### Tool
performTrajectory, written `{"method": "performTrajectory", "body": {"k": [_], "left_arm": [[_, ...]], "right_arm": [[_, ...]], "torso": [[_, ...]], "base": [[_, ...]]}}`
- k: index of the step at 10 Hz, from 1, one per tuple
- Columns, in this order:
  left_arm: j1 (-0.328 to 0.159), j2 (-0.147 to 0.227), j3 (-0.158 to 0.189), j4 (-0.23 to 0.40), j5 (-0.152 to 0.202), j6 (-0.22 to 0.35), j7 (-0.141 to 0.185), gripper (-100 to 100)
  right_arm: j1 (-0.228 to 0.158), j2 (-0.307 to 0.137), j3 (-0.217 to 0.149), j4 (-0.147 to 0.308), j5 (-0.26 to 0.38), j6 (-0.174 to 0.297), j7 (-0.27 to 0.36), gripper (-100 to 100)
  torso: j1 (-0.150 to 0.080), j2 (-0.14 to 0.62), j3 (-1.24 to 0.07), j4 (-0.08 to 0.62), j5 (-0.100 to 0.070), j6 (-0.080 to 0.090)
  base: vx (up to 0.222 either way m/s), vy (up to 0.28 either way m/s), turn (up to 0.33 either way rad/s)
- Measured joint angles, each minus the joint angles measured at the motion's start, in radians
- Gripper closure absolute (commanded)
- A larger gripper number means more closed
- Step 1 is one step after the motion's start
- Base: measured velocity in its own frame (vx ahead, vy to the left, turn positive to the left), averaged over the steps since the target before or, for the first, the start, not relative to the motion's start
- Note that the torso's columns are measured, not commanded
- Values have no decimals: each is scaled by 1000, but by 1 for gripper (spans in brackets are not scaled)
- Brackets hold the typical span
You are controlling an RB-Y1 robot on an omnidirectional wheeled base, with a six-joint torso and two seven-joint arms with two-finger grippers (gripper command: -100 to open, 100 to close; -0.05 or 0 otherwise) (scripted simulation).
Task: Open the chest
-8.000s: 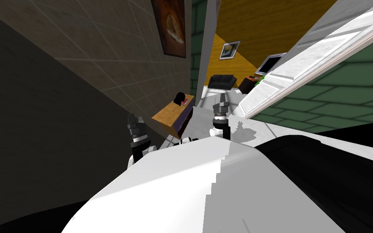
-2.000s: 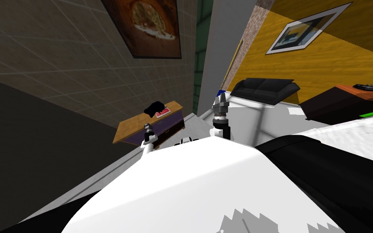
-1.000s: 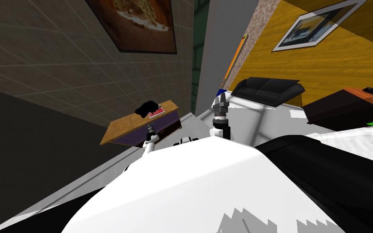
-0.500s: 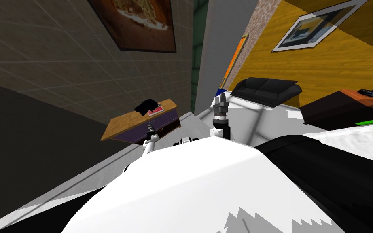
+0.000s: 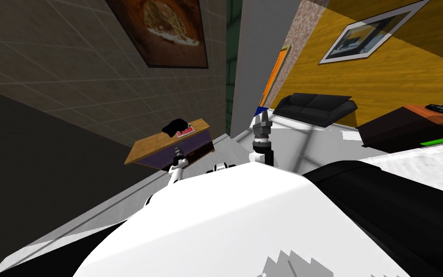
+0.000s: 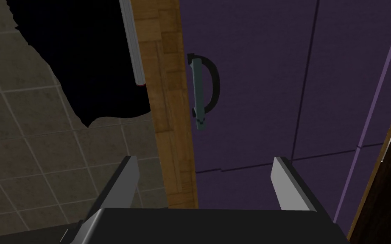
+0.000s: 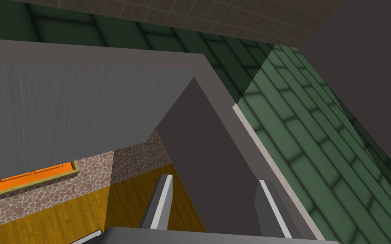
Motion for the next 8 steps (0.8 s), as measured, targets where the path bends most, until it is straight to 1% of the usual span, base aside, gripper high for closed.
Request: {"method": "performTrajectory", "body": {"k": [1,2,3,4,6,7,8], "left_arm": [[-14,6,4,13,1,7,-2,-100],[-19,10,7,11,2,19,-2,-100],[-19,11,7,10,2,22,-2,-100],[-23,17,-12,19,2,17,7,-100],[-23,18,-69,6,-1,22,34,-100],[-32,23,-98,27,-3,12,49,-100],[-40,29,-127,50,-4,-5,66,-100]], "right_arm": [[0,0,0,0,0,0,0,0],[0,0,0,0,0,0,0,0],[0,0,0,0,0,0,0,0],[0,0,0,0,0,0,0,0],[0,0,0,0,0,0,0,0],[0,0,0,0,0,0,0,0],[0,0,0,0,0,0,0,0]], "torso": [[-1,6,3,2,0,0],[-2,11,7,3,-1,0],[-5,17,10,5,-1,0],[-7,17,11,5,-2,0],[-5,10,6,3,-2,0],[-4,9,6,3,-1,0],[-3,10,6,3,-1,0]], "base": [[155,77,-10],[76,38,-3],[60,-4,187],[94,-23,296],[110,-38,283],[115,-43,264],[65,-26,74]]}}
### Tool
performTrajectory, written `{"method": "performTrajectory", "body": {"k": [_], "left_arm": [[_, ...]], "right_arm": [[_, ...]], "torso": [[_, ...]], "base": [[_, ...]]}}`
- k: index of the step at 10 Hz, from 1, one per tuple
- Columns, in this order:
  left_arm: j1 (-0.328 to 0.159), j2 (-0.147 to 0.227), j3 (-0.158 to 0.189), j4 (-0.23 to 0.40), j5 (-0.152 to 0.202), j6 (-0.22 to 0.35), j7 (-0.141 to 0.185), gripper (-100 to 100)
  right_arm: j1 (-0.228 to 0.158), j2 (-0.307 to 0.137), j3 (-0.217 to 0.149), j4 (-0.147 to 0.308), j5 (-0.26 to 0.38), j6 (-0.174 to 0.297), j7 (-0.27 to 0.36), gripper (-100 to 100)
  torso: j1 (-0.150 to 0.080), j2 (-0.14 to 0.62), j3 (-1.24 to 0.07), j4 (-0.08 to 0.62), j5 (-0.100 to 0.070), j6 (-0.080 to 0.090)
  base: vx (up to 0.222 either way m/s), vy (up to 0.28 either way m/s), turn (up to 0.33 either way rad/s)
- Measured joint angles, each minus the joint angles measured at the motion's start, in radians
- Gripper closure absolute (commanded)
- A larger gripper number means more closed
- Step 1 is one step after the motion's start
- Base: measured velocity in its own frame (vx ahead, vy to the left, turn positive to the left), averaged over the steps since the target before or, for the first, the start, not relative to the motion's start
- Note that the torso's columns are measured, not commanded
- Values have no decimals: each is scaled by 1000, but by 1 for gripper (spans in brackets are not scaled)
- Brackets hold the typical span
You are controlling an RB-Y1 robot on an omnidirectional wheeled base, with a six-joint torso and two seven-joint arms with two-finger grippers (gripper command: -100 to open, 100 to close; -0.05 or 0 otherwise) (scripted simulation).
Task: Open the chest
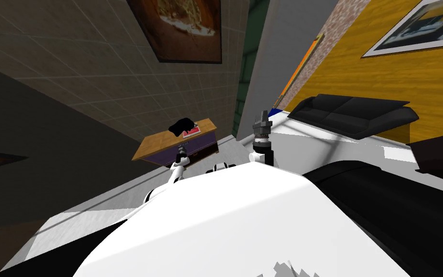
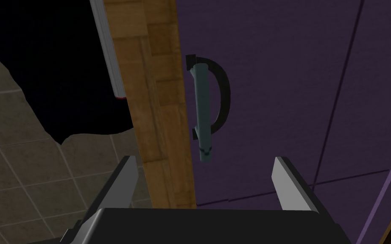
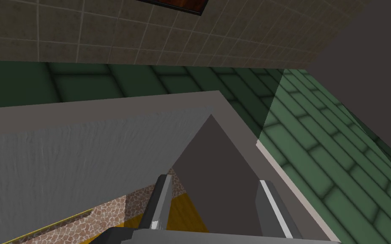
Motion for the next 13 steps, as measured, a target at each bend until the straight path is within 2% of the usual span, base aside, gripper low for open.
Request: {"method": "performTrajectory", "body": {"k": [3,6,7,8,9,10,13], "left_arm": [[11,9,-79,-26,-2,9,40,-100],[-3,17,-165,-4,-7,-7,82,-100],[-11,21,-183,10,-7,-13,92,-100],[-12,21,-185,12,-7,-14,94,100],[-17,20,-171,23,-6,-19,87,100],[-4,16,-145,-3,-5,-8,75,100],[5,1,-50,-15,-2,11,24,100]], "right_arm": [[0,0,0,0,0,0,0,0],[0,0,0,0,0,0,0,0],[0,0,0,0,0,0,0,0],[0,0,0,0,0,0,0,0],[-1,0,0,0,0,0,0,0],[-1,0,0,0,0,0,0,0],[-1,0,0,0,0,0,0,0]], "torso": [[0,3,2,1,0,-1],[-1,0,0,0,0,0],[0,2,1,1,0,1],[1,5,3,1,0,0],[2,8,5,2,1,1],[2,8,5,2,1,1],[-3,3,2,2,-2,-1]], "base": [[65,-25,260],[93,-46,190],[29,-14,-4],[-36,11,-197],[-95,49,-310],[-133,55,-320],[-107,41,-253]]}}
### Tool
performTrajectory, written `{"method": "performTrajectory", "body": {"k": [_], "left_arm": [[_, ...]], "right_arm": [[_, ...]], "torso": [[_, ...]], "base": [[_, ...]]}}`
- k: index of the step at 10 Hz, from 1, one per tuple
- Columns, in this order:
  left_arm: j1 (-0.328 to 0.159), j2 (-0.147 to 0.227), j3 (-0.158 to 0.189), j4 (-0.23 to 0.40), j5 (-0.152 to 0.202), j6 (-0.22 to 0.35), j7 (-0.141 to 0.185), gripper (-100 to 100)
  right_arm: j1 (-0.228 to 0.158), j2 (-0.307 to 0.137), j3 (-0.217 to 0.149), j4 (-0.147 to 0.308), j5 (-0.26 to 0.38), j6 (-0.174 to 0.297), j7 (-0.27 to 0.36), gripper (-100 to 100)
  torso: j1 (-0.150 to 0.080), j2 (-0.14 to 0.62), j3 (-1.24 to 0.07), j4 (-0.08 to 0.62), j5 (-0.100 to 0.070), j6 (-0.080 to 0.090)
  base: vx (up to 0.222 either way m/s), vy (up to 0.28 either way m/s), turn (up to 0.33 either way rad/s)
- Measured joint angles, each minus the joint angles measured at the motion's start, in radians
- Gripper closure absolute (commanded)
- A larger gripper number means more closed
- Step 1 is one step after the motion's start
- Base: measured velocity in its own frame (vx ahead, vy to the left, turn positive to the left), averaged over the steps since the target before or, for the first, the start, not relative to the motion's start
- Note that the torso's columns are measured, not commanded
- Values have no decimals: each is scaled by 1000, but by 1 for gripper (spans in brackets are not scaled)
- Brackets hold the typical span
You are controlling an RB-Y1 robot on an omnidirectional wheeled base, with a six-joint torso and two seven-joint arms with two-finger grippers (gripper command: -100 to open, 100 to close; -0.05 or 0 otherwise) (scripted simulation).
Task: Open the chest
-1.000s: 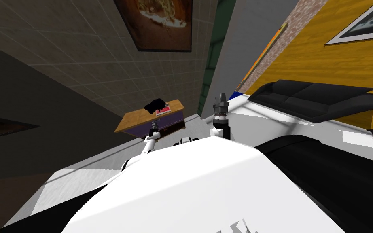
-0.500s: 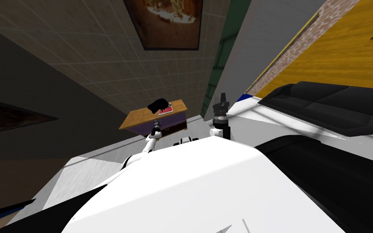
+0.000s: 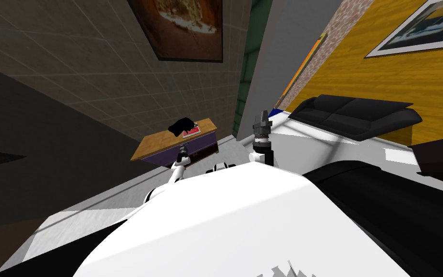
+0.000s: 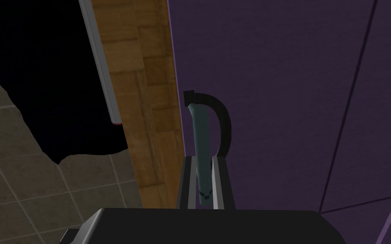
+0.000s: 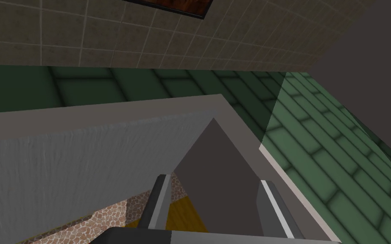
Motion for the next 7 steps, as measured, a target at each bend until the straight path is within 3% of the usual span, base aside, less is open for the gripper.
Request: {"method": "performTrajectory", "body": {"k": [1,2,4,6,7], "left_arm": [[-22,4,32,48,2,-22,-15,100],[-21,1,48,50,3,-27,-24,100],[0,-7,68,3,3,1,-32,100],[17,-21,136,-36,4,20,-70,100],[13,-17,164,-21,7,14,-81,100]], "right_arm": [[0,0,0,0,0,0,0,0],[0,0,0,0,0,0,0,0],[0,0,0,0,0,0,0,0],[0,0,0,0,0,0,0,0],[0,0,0,0,0,0,0,0]], "torso": [[2,-2,-1,-1,1,0],[2,-2,-1,-1,0,-2],[2,1,0,0,0,-2],[0,4,2,0,1,2],[1,3,2,-1,2,1]], "base": [[-60,33,-120],[-16,6,-8],[-49,20,-206],[-109,30,-288],[-63,14,-64]]}}
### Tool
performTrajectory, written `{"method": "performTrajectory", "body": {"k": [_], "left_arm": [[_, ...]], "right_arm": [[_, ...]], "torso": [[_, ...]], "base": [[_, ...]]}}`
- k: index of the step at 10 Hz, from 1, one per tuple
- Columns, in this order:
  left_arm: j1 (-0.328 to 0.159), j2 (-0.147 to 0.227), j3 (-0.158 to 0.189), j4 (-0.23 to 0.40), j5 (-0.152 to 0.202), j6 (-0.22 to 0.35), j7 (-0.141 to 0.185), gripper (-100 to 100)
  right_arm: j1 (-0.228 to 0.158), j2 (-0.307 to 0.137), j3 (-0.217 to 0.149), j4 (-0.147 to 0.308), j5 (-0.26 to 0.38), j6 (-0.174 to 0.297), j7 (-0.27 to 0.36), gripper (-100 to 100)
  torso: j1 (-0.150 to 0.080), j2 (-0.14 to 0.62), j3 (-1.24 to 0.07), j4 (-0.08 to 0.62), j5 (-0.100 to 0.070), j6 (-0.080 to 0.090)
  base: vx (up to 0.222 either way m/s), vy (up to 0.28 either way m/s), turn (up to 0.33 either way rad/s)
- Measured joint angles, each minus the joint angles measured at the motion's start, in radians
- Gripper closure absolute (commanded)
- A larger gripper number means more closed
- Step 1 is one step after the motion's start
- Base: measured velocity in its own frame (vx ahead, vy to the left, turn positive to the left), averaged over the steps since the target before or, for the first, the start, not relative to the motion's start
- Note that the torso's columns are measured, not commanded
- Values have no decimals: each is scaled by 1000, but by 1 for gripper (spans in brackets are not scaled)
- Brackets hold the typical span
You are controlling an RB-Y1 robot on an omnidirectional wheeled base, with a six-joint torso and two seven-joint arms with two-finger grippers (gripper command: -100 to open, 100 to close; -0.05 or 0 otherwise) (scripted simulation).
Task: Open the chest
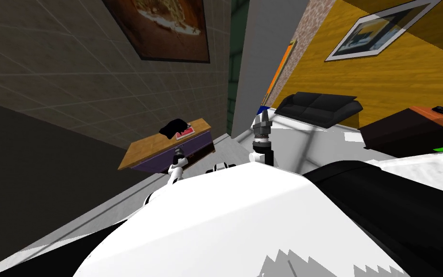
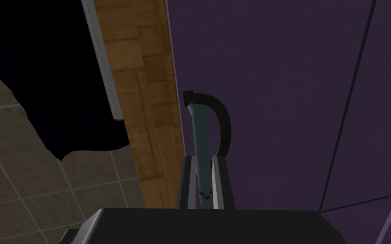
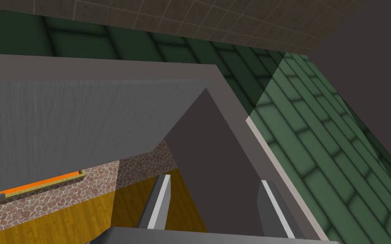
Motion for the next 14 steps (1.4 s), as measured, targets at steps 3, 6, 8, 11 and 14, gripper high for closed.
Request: {"method": "performTrajectory", "body": {"k": [3,6,8,11,14], "left_arm": [[-17,23,-55,38,5,-12,34,100],[-33,60,-126,86,10,-36,87,100],[-52,82,-173,123,14,-50,118,100],[-65,100,-224,155,17,-68,152,100],[-62,112,-287,137,10,-73,196,100]], "right_arm": [[1,0,0,0,0,0,0,0],[1,0,0,0,0,0,0,0],[1,0,0,0,0,0,0,0],[0,0,0,0,0,0,0,0],[0,0,0,0,0,0,0,0]], "torso": [[-2,-4,-3,-1,-3,-5],[2,-1,-1,1,-1,-2],[2,-1,-1,1,-1,-4],[4,-2,-1,1,-1,-3],[2,4,2,1,-1,-6]], "base": [[-15,-96,204],[-11,-89,163],[-21,-73,160],[-37,-51,123],[-166,-103,175]]}}
